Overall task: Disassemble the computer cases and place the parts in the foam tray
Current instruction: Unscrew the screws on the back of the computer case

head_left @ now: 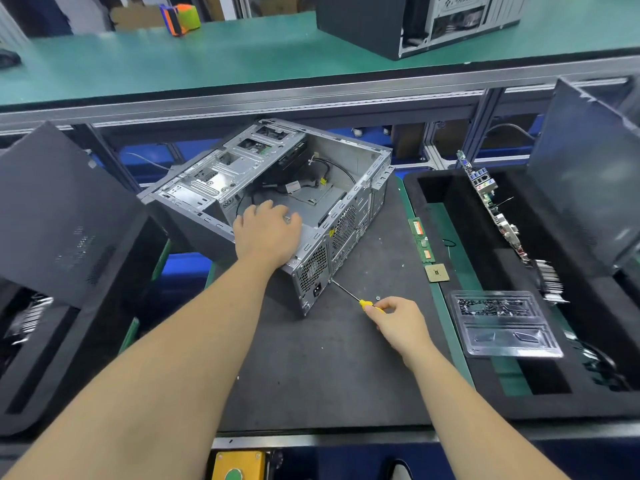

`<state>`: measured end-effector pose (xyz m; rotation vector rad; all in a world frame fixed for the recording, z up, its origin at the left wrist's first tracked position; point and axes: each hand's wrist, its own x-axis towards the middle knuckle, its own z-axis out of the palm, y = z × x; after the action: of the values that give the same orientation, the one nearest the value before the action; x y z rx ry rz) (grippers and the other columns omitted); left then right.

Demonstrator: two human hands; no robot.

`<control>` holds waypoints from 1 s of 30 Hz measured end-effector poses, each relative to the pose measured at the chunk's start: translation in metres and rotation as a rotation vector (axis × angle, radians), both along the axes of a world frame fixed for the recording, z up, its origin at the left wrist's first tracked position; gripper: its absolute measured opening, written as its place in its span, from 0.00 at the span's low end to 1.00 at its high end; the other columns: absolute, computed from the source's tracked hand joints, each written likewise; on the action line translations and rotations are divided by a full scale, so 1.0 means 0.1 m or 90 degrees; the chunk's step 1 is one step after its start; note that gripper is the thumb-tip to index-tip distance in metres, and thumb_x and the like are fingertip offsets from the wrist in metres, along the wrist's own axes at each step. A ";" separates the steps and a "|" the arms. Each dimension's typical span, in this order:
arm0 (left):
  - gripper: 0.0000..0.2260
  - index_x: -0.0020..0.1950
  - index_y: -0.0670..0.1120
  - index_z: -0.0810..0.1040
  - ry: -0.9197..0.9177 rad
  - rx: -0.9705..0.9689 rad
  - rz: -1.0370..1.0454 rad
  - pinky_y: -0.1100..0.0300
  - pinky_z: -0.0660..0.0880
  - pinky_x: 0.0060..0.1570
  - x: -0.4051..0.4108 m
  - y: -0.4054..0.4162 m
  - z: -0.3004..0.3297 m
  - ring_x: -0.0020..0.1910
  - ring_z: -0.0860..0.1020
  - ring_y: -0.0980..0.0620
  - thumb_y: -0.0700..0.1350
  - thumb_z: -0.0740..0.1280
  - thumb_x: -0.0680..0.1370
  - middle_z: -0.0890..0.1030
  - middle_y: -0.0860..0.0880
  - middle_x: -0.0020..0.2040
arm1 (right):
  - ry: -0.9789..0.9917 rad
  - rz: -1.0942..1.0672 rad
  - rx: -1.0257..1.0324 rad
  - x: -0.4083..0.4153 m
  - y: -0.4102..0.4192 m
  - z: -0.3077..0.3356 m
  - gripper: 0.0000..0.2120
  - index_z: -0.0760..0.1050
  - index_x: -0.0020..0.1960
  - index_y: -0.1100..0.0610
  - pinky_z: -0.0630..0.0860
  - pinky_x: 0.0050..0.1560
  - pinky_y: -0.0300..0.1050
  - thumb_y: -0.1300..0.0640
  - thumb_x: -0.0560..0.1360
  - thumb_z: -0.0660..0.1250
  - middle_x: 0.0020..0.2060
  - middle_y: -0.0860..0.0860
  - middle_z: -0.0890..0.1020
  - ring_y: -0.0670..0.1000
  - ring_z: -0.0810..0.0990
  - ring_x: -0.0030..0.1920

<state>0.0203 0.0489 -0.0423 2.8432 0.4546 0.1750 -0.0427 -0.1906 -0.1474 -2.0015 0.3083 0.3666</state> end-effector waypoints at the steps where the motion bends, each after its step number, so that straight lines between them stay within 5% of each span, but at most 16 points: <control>1: 0.20 0.66 0.52 0.79 -0.001 -0.003 0.001 0.45 0.61 0.71 -0.01 0.00 0.00 0.71 0.67 0.44 0.56 0.53 0.82 0.76 0.51 0.68 | -0.003 0.002 -0.009 0.01 0.02 -0.01 0.10 0.80 0.43 0.53 0.74 0.42 0.43 0.47 0.73 0.73 0.49 0.45 0.82 0.54 0.82 0.45; 6: 0.18 0.62 0.53 0.81 -0.012 -0.030 0.007 0.46 0.62 0.68 -0.01 0.01 0.02 0.69 0.68 0.44 0.54 0.55 0.82 0.76 0.52 0.68 | -0.007 -0.008 -0.043 0.01 0.11 -0.06 0.11 0.81 0.42 0.56 0.73 0.46 0.44 0.48 0.74 0.73 0.58 0.47 0.83 0.52 0.80 0.57; 12: 0.17 0.62 0.53 0.81 -0.011 -0.035 0.013 0.46 0.62 0.67 -0.01 0.00 0.02 0.69 0.68 0.44 0.53 0.55 0.81 0.76 0.52 0.68 | 0.011 -0.019 -0.059 -0.01 0.13 -0.10 0.14 0.80 0.42 0.56 0.77 0.49 0.49 0.45 0.75 0.72 0.41 0.50 0.84 0.55 0.81 0.48; 22: 0.17 0.61 0.52 0.81 -0.011 -0.022 0.014 0.46 0.63 0.67 -0.02 -0.02 0.03 0.69 0.68 0.44 0.53 0.55 0.81 0.76 0.51 0.68 | 0.001 -0.010 -0.094 0.02 0.14 -0.11 0.13 0.79 0.40 0.56 0.76 0.53 0.48 0.46 0.75 0.71 0.64 0.46 0.81 0.55 0.79 0.55; 30: 0.17 0.61 0.52 0.81 -0.011 -0.017 0.016 0.46 0.63 0.66 0.00 -0.02 0.03 0.69 0.68 0.43 0.53 0.56 0.81 0.76 0.51 0.68 | -0.066 0.046 -0.153 0.01 0.08 -0.05 0.04 0.78 0.51 0.51 0.71 0.45 0.44 0.52 0.77 0.68 0.49 0.49 0.82 0.54 0.77 0.49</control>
<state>0.0198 0.0470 -0.0394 2.8081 0.4858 0.1973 -0.0420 -0.1828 -0.1526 -2.2637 0.2232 0.2802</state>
